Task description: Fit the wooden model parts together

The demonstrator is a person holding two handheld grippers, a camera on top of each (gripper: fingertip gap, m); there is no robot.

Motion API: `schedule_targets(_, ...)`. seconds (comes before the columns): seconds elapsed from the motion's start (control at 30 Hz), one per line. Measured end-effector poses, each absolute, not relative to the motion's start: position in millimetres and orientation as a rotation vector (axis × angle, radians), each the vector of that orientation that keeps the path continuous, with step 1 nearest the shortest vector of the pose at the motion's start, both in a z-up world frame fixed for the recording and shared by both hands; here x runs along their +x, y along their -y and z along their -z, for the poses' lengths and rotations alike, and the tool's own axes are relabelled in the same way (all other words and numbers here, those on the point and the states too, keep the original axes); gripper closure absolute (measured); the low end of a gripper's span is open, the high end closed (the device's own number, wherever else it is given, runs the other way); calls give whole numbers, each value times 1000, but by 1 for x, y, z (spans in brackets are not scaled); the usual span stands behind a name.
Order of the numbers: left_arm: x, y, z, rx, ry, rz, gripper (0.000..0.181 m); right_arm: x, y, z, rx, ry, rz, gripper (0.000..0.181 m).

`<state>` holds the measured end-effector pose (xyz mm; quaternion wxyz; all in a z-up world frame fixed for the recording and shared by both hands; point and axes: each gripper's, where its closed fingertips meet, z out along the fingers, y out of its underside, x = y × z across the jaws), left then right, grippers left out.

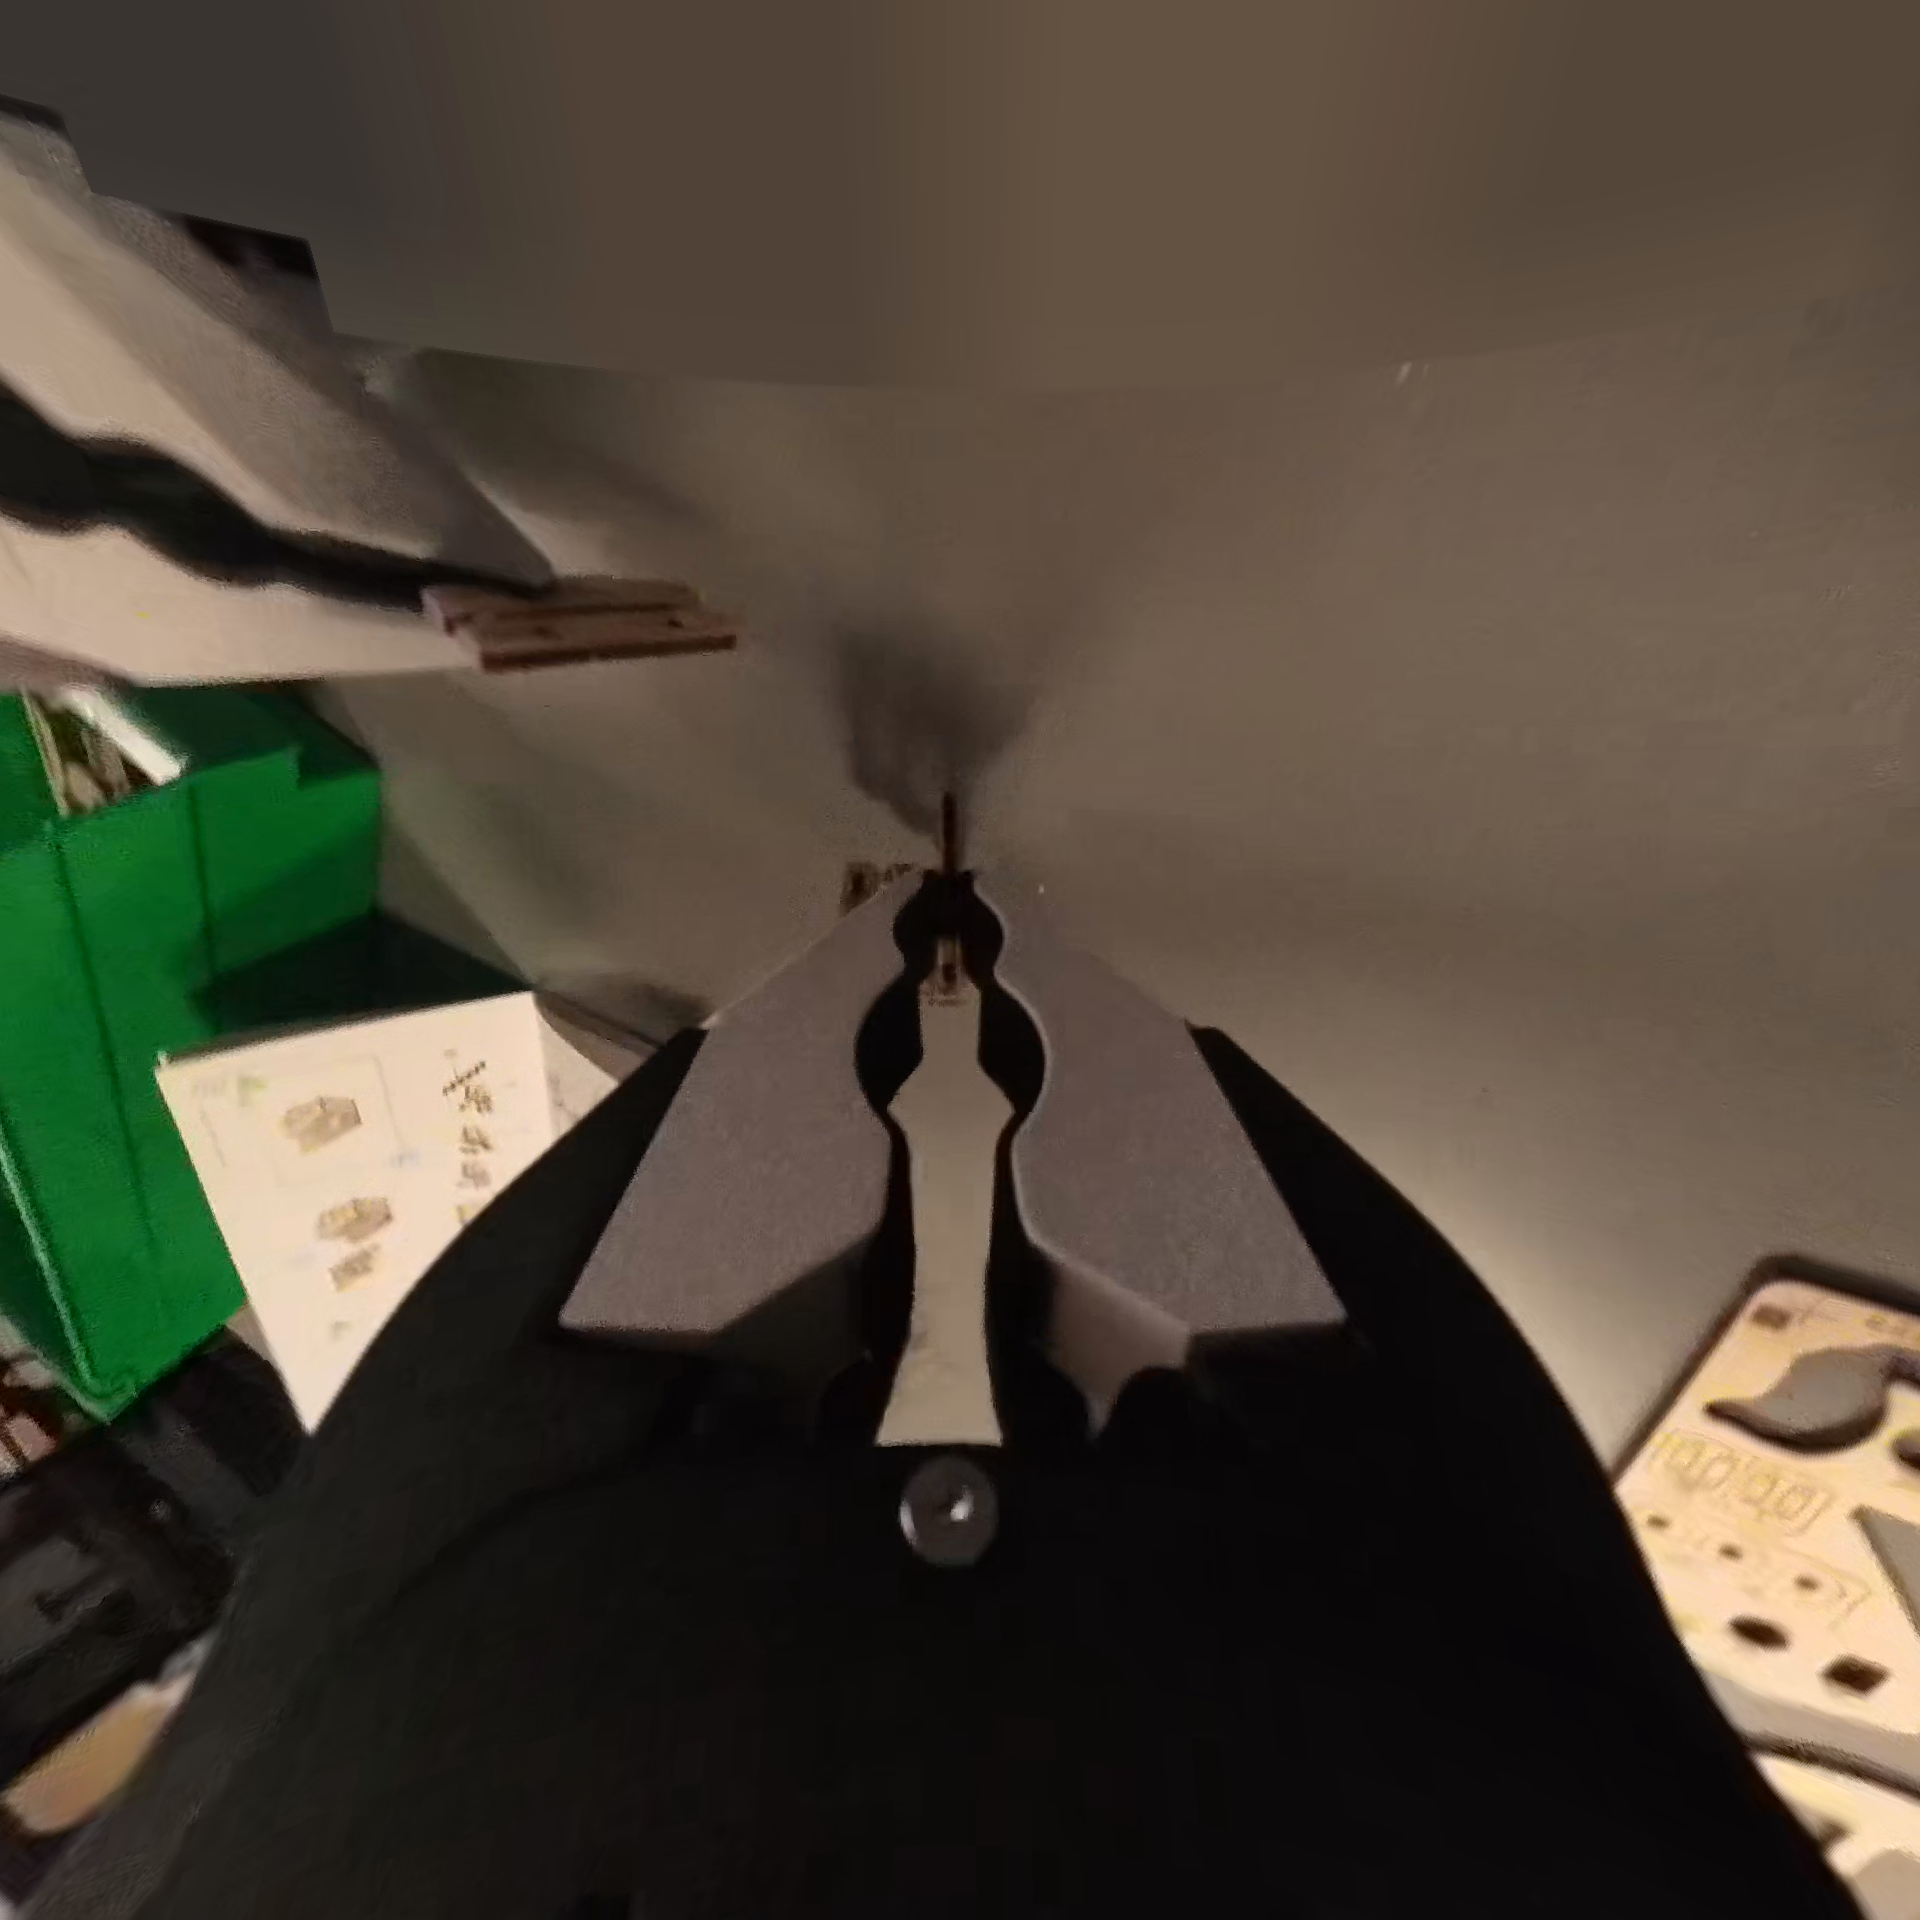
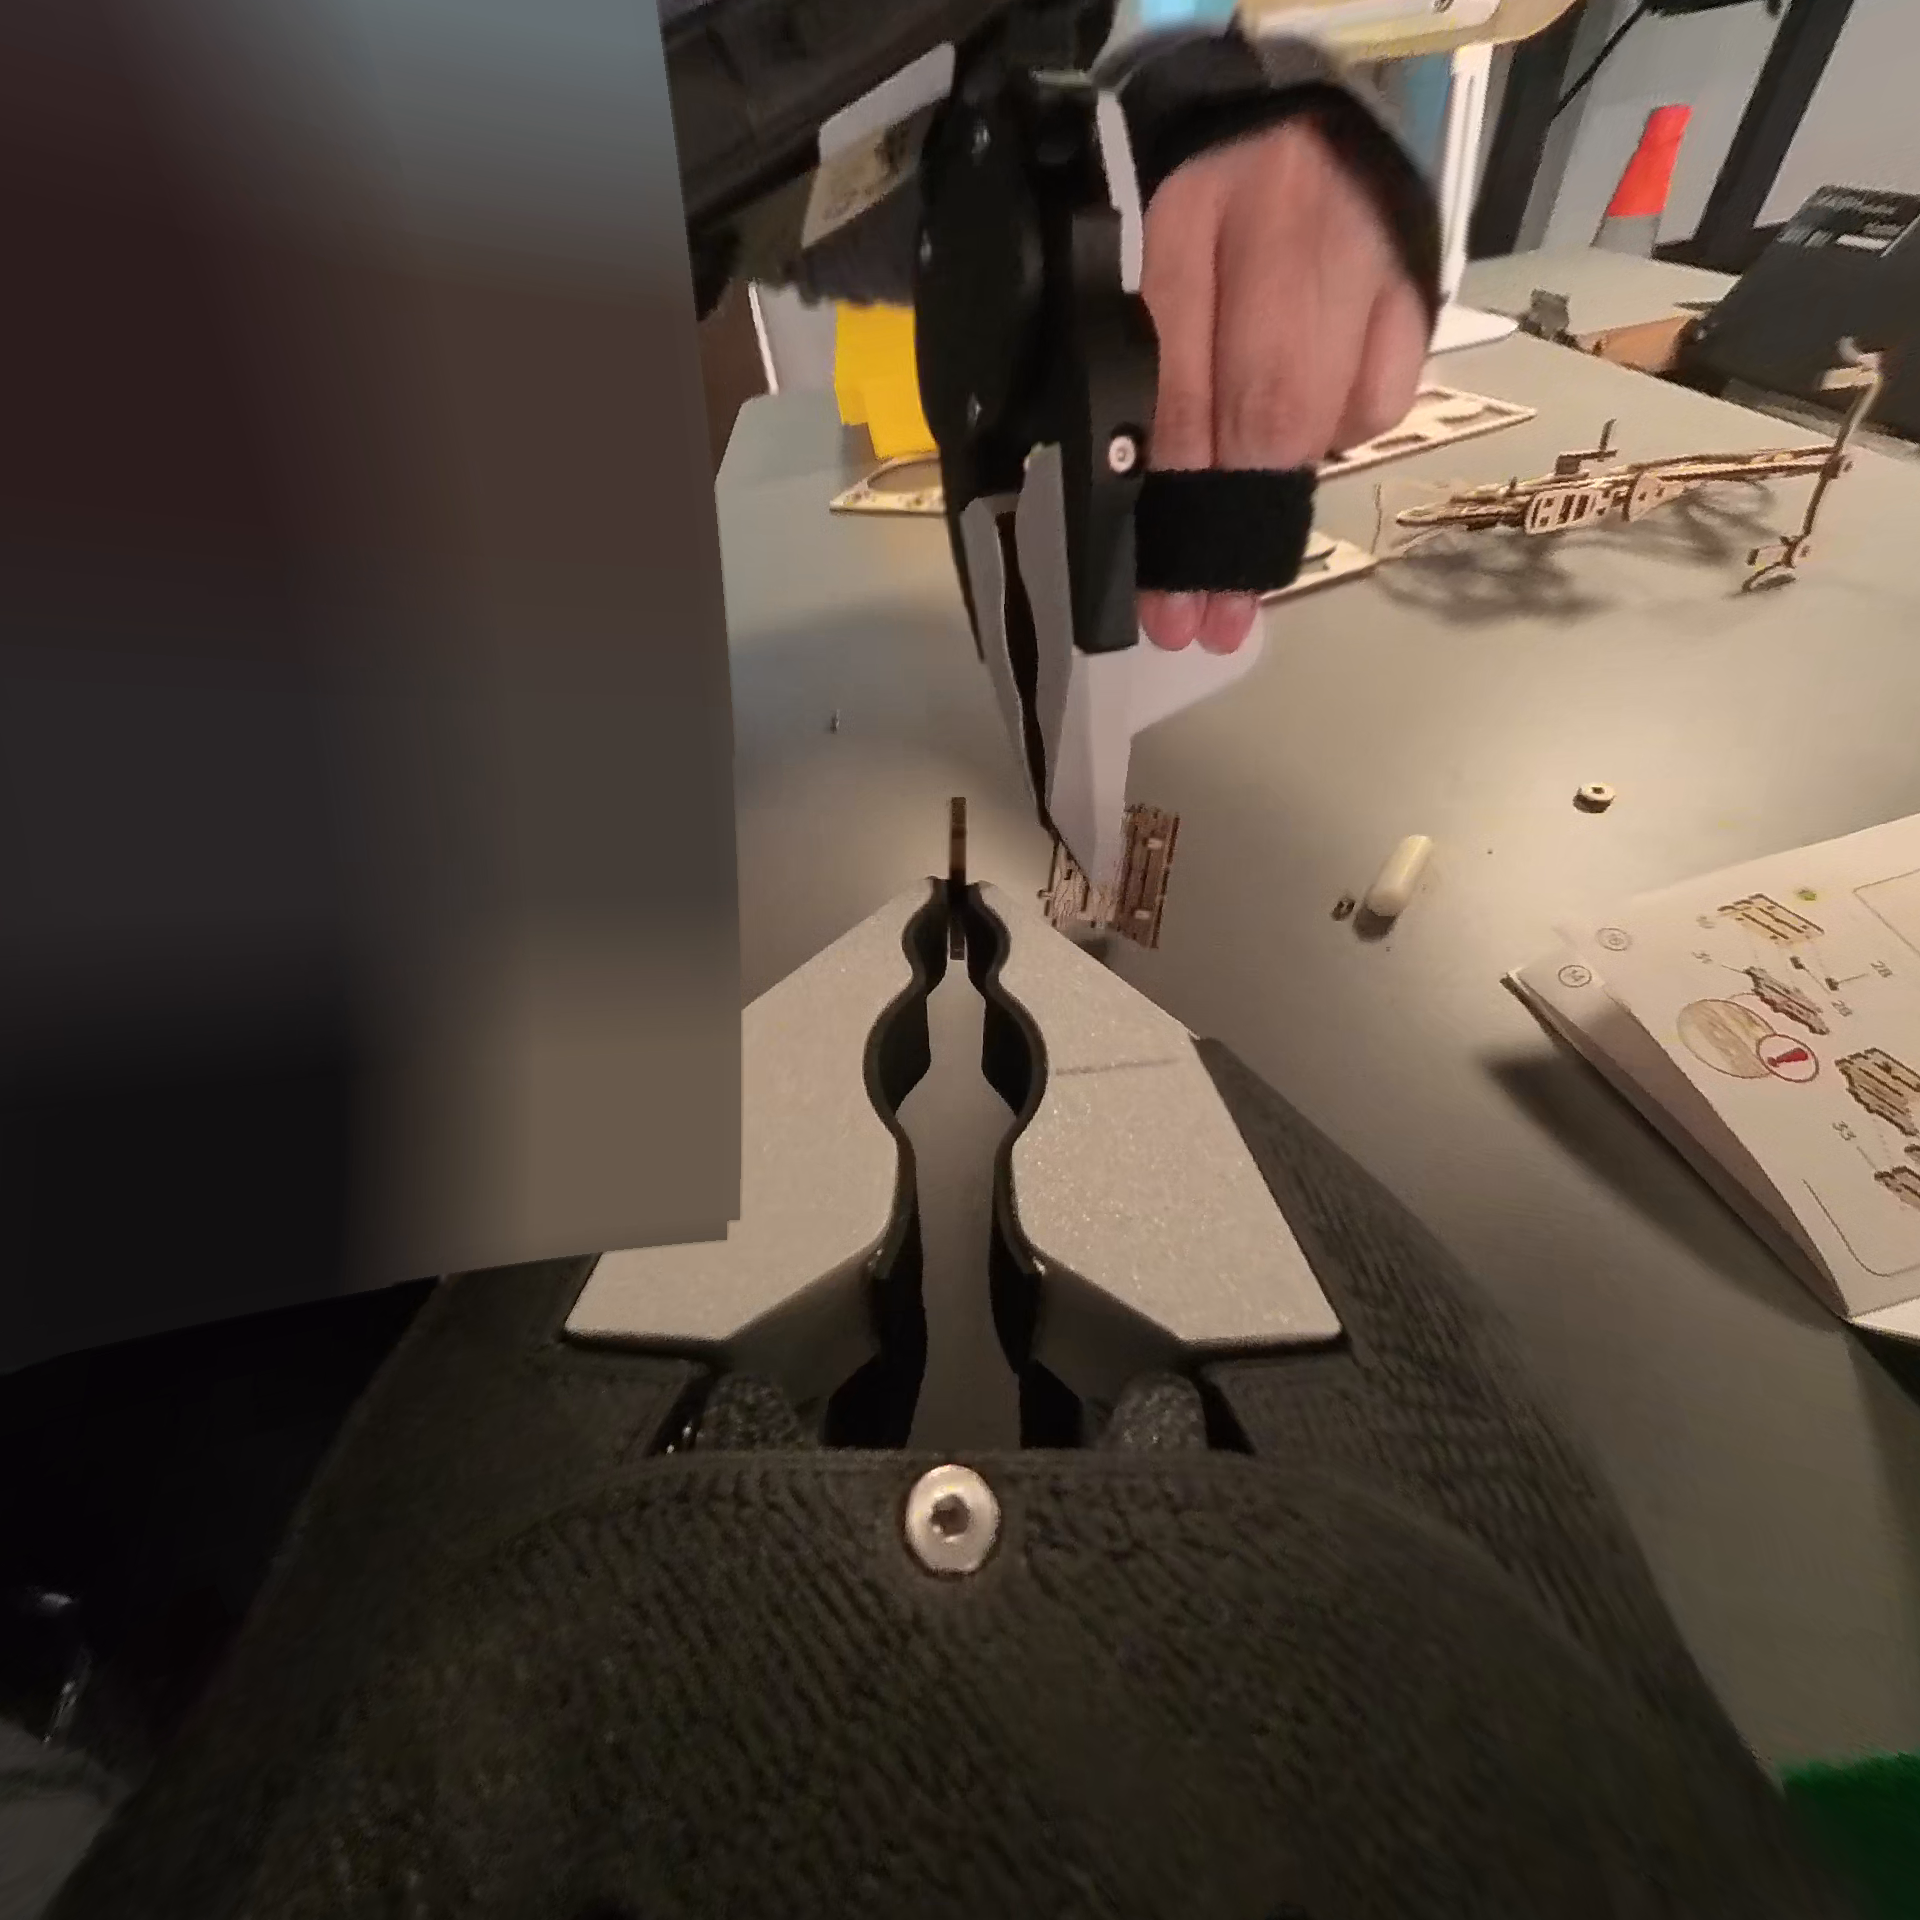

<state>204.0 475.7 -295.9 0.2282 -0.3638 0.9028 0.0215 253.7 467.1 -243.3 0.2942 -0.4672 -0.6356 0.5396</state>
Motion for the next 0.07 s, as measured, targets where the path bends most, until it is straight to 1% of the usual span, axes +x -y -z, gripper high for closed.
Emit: schedule_targets(0.07, 206, -476, 291, -1132, -2332, 28, 180, 253, -471, 239, -1246, 1638, -1469, 181)
